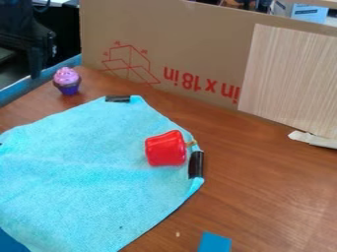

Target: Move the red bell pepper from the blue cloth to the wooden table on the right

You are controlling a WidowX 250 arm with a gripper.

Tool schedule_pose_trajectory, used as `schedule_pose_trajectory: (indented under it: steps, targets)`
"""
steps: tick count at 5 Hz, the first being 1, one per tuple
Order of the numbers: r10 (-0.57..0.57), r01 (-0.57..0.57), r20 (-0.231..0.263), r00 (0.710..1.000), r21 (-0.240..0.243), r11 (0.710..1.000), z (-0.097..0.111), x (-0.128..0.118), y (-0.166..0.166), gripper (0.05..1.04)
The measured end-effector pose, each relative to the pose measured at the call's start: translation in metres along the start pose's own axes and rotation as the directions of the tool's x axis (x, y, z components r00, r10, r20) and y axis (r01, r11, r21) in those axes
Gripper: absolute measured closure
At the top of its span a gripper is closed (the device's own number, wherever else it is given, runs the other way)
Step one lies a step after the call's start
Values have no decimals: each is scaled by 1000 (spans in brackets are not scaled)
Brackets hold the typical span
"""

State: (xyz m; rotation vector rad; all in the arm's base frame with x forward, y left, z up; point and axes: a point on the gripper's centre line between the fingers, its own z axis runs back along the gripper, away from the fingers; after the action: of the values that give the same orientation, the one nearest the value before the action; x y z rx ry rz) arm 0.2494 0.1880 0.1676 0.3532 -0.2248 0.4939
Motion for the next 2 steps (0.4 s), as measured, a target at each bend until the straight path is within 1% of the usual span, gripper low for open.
schedule_pose_trajectory:
  steps: [1,2]
  targets:
    - [-6,6,-24,1000,-3,1000,-7,-3,-2,83]
    - [-89,88,-19,996,-40,995,-14,-7,-11,83]
